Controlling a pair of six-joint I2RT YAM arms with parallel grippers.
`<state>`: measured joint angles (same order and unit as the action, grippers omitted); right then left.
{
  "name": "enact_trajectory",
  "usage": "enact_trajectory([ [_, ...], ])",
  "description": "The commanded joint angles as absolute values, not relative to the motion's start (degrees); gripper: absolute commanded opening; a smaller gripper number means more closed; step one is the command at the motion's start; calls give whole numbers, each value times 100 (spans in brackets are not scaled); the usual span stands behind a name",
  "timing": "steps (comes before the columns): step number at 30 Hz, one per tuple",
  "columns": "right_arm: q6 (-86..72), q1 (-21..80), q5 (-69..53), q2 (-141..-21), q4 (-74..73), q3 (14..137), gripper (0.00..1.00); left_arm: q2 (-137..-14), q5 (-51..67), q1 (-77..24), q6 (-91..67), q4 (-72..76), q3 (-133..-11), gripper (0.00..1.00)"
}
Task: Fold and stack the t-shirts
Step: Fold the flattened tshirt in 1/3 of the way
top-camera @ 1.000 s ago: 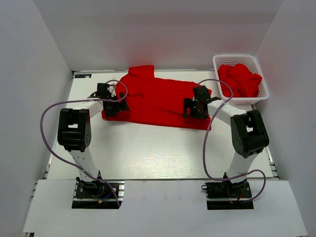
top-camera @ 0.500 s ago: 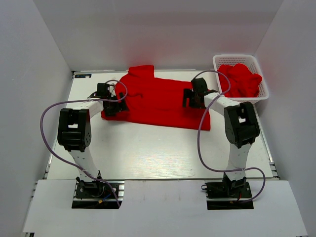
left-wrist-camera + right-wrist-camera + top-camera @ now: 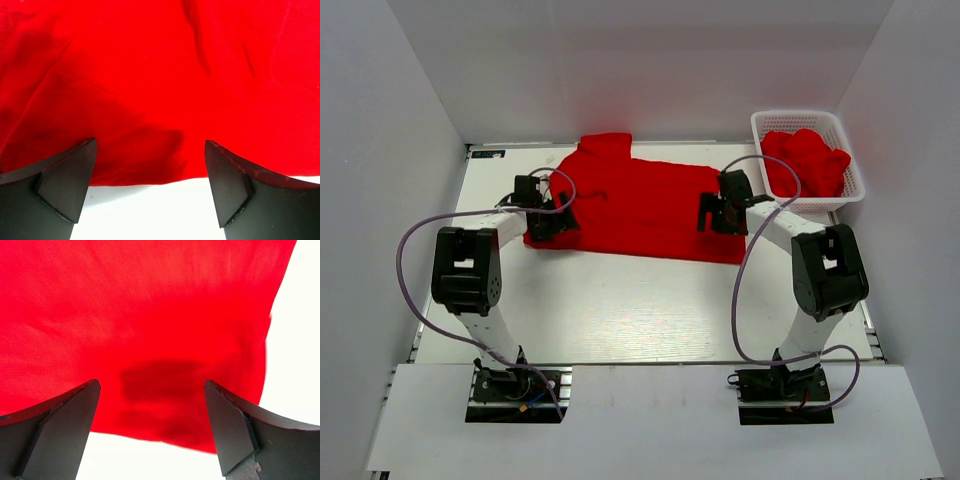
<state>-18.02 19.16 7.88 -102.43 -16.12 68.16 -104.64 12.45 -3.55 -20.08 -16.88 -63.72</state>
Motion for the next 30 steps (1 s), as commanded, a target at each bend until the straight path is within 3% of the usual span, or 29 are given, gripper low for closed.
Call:
enact_trajectory([
  [1, -2039, 1925, 528, -10081, -1582, 6329, 90, -10169, 1038, -334, -2267, -2118, -5812, 99],
  [8, -2381, 1942, 211, -9757, -1661, 5363, 90, -9363, 923, -334, -2584, -2416, -4888, 99],
  [13, -2943, 1960, -156, -8676, -1775, 3915, 90, -8395, 686, -334, -3066, -3198, -4062, 99],
  [20, -2752, 2030, -1098, -6920, -2065, 3085, 90, -7035, 800, -466, -3428, -4464, -3577, 99],
  [24, -2095, 2083, -967, -6557, -2662, 3637, 90, -6269, 1055, -466, -2681, -4149, -4145, 99],
  [30, -1240, 2048, -826, -6845, -3015, 4832, 90, -6880, 256, -519, -1481, -3832, -5989, 99],
])
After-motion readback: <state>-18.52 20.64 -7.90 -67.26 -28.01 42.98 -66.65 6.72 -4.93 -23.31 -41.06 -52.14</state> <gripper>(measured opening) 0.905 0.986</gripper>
